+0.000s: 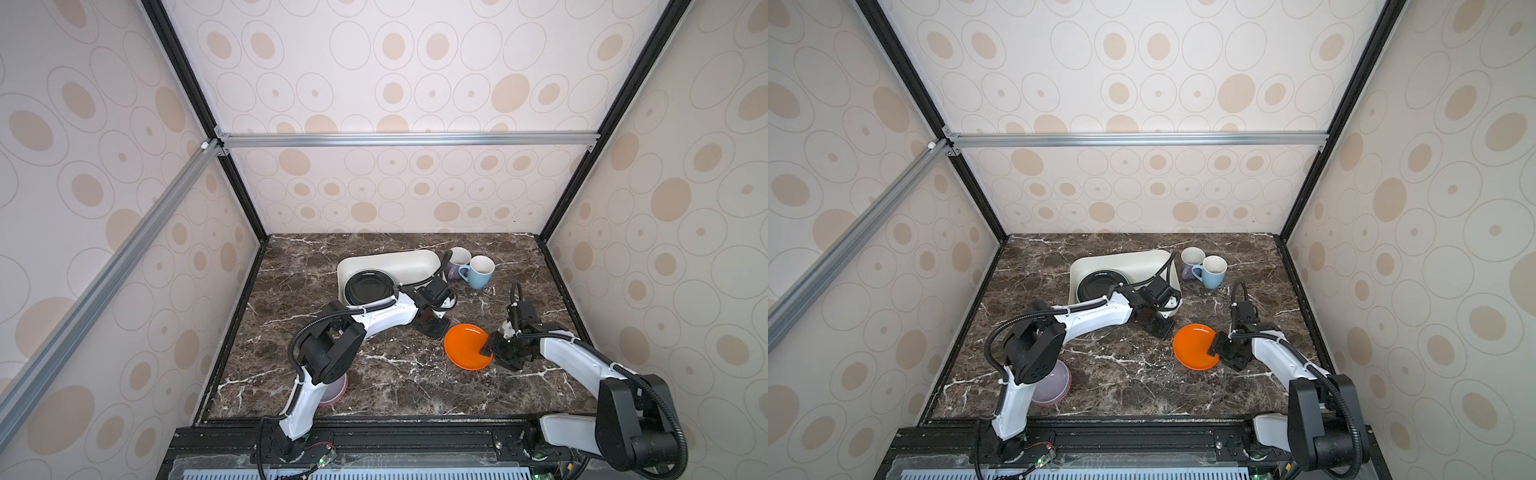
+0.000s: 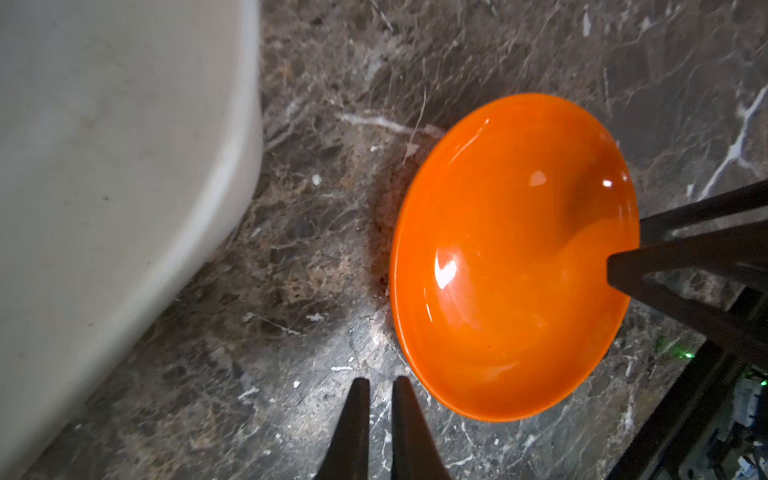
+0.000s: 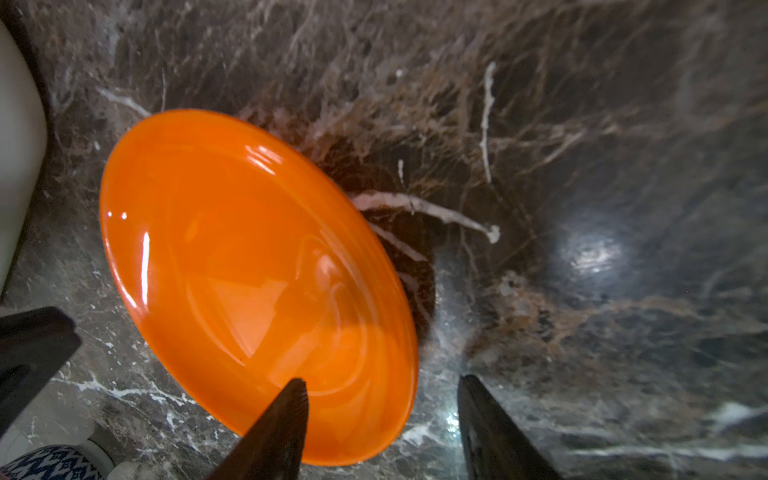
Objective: Place the mixed dishes into the plastic bin
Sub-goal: 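Move both grippers to the orange plate's rim on the table, then pinch the orange plate's rim with both grippers and tilt it up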
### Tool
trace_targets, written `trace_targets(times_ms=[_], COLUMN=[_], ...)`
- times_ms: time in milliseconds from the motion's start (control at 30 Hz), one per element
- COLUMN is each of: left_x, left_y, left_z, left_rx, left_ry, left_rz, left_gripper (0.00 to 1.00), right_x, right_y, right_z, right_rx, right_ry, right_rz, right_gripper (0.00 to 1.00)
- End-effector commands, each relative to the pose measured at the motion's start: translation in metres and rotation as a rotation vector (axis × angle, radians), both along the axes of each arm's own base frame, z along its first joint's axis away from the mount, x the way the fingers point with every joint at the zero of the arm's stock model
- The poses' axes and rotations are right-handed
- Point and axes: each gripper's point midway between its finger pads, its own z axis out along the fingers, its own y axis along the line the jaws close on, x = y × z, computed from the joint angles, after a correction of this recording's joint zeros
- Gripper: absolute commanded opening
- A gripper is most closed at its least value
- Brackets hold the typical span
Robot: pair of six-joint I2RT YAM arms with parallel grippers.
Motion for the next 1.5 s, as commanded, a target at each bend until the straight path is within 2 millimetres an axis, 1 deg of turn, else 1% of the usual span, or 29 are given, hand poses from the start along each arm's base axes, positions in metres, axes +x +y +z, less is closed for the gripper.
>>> trace_targets(times_ms=[0,100,233,267,367,433,500,633,733,833,933,1033,1100,1200,1467], left_x=[-0.004,-0.004,-0.003,-0.002,0.000,0.002,0.003,0.003,0.003,-0.001,-0.002,-0.002,-0.002,-0.003,-0.003], left_y=[-0.006,-0.006,-0.006,-0.007,-0.010,-0.013,-0.014,-0.017,-0.020,-0.023,-0.024,-0.023,-0.022,-0.023,-0.019], left_z=[-0.005,-0.010,-0.007,-0.006,-0.003,-0.001,0.001,0.001,-0.007,-0.019,-0.027,-0.033,-0.038,-0.044,-0.053], left_rx=[-0.002,0.008,0.007,0.003,-0.004,-0.007,-0.008,-0.016,-0.016,-0.012,-0.008,0.005,0.017,0.025,0.046], left_ry=[0.000,0.007,0.003,0.002,0.000,-0.004,-0.005,-0.002,0.019,0.056,0.070,0.074,0.082,0.099,0.100], left_rz=[-0.055,-0.055,-0.046,-0.046,-0.045,-0.048,-0.049,-0.059,-0.065,-0.075,-0.079,-0.077,-0.079,-0.088,-0.088], left_gripper=[0.11,0.10,0.11,0.14,0.29,0.36,0.40,0.41,0.37,0.31,0.23,0.11,0.06,0.02,0.00], right_x=[0.001,0.002,0.001,0.002,0.002,0.002,0.001,0.003,0.005,0.008,0.011,0.015,0.017,0.020,0.022], right_y=[0.001,0.001,0.001,0.000,0.000,-0.001,-0.002,-0.002,-0.001,0.000,-0.001,0.001,0.003,0.005,0.015], right_z=[-0.002,-0.003,-0.004,-0.003,-0.002,-0.002,-0.003,-0.004,-0.005,-0.006,-0.007,-0.009,-0.012,-0.017,-0.019], right_rx=[0.022,0.016,0.015,0.017,0.016,0.010,0.010,0.015,0.021,0.026,0.031,0.047,0.055,0.071,0.137], right_ry=[0.009,0.006,0.015,0.013,0.013,0.016,0.023,0.025,0.027,0.032,0.032,0.031,0.040,0.052,0.055], right_rz=[-0.012,-0.005,0.002,0.001,0.006,0.008,0.009,0.006,0.005,0.008,0.005,0.004,0.007,0.009,0.019], right_gripper=[0.60,0.60,0.60,0.60,0.63,0.64,0.64,0.64,0.63,0.62,0.62,0.61,0.59,0.57,0.45])
